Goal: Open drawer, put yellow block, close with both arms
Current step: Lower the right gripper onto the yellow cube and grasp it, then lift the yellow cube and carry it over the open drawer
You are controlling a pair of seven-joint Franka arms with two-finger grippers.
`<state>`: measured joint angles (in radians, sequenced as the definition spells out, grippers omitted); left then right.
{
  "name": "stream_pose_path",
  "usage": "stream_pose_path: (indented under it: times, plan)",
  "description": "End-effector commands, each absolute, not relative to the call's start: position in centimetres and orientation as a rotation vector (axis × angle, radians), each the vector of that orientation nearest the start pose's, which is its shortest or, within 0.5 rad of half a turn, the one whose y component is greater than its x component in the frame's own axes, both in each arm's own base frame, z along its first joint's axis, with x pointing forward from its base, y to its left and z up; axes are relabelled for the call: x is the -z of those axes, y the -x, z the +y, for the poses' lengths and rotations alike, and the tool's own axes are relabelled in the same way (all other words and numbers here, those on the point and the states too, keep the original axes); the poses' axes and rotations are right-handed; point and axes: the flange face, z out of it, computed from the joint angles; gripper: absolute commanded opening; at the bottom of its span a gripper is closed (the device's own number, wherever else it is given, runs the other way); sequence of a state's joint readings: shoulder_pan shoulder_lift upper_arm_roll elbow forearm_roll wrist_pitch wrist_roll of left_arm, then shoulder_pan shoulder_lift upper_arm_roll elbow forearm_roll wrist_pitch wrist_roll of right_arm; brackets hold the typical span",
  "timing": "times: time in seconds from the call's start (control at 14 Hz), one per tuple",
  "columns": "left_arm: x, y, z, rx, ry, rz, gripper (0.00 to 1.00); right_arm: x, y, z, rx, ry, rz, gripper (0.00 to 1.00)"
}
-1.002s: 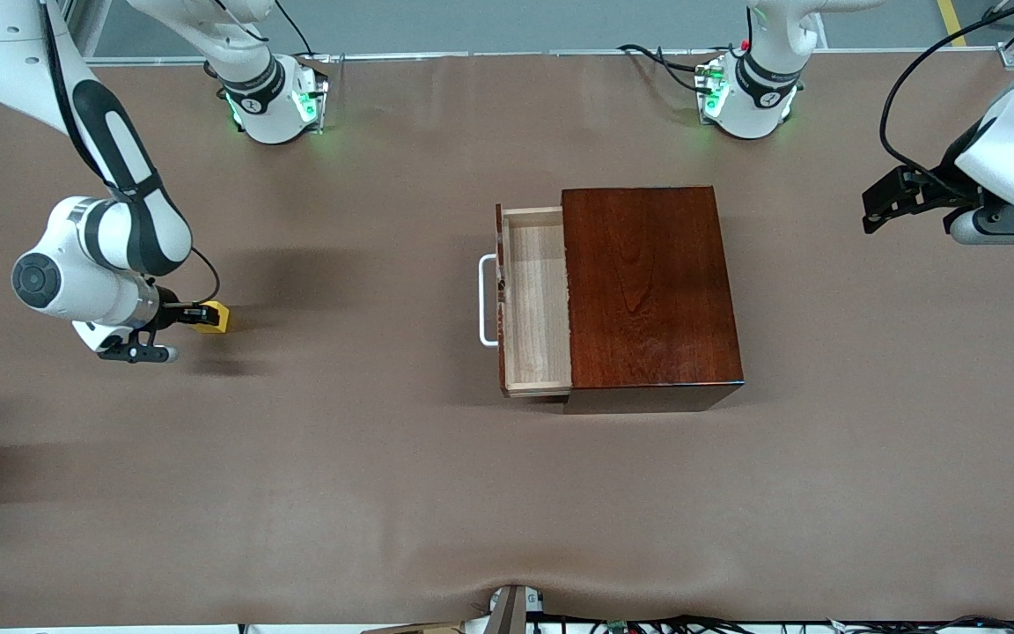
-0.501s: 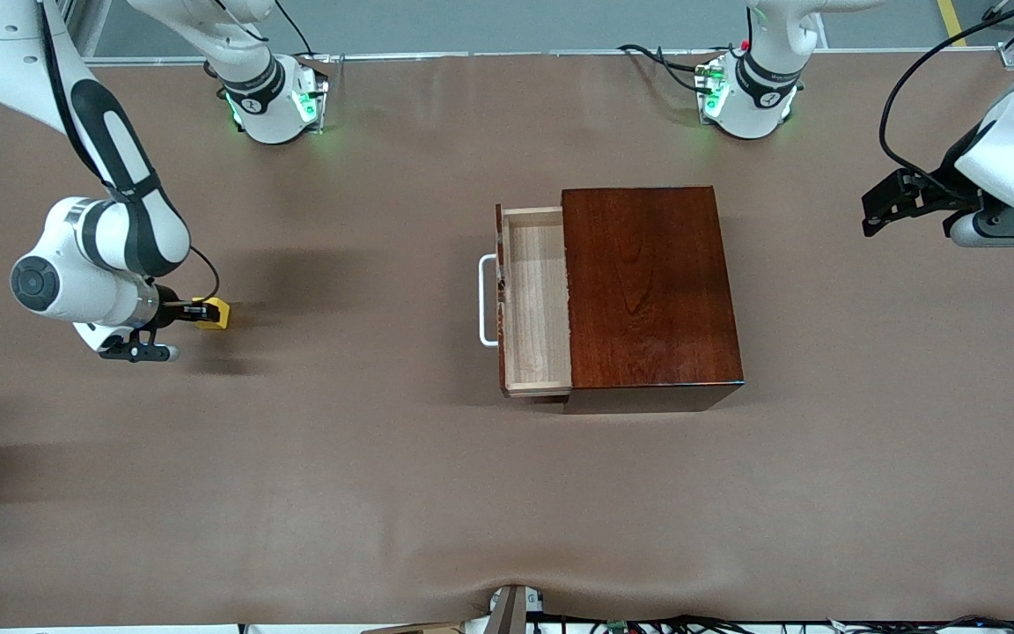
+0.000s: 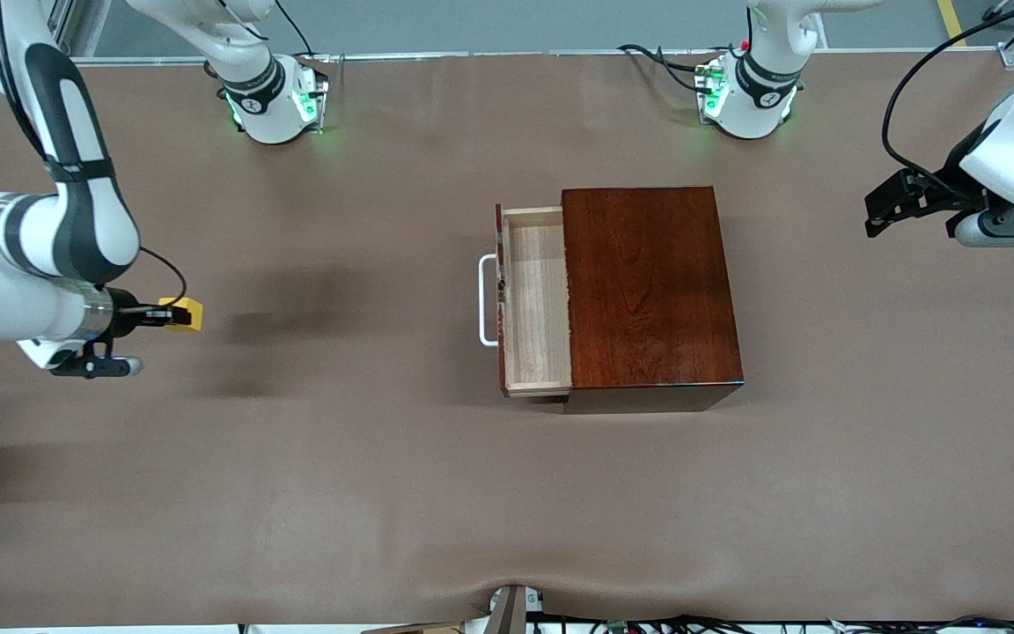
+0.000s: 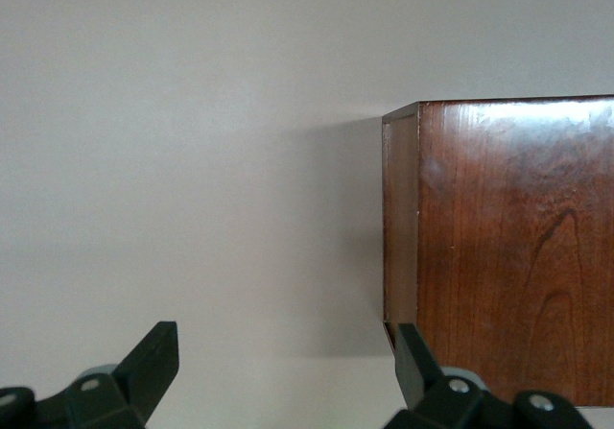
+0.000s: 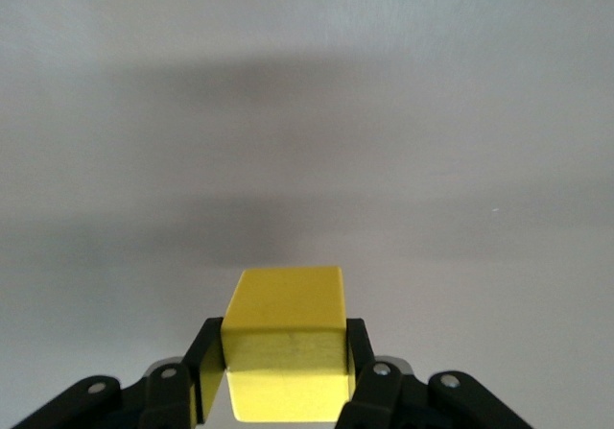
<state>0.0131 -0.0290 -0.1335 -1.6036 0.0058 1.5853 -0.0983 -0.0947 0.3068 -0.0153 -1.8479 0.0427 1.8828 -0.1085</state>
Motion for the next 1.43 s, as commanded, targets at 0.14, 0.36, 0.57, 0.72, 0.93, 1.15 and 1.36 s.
stream_pose_path:
  times: [0.14,0.36,0.57,0.72,0.93,1.15,1.36]
  plan:
    - [-63.1,-54.4,-6.4,0.035,3.144,0.026,1.0,-41.1,-61.8,-4.0,-0.394,3.03,0.124,0.0]
    - [-63.1,-54.4,-6.4,0.033,3.144,0.026,1.0,-43.6,-62.0,0.2,-0.439,3.017,0.309,0.0]
    - [-63.0,-54.5,-6.4,0.035,3.145,0.026,1.0,-44.8,-62.0,3.2,-0.438,3.019,0.394,0.0]
    - [-62.9,-54.6,-6.4,0.033,3.145,0.026,1.0,-46.0,-62.0,4.4,-0.445,2.998,0.426,0.0]
    - [-62.8,-54.7,-6.5,0.043,3.146,0.029,1.0,-46.6,-61.7,6.4,-0.472,2.939,0.606,0.0]
    - [-62.8,-54.7,-6.5,0.043,3.146,0.029,1.0,-47.5,-61.5,10.7,-0.457,2.947,0.676,0.0]
    - [-62.9,-54.7,-6.6,0.05,3.147,0.031,1.0,-47.8,-60.6,15.8,-0.49,2.898,0.78,0.0]
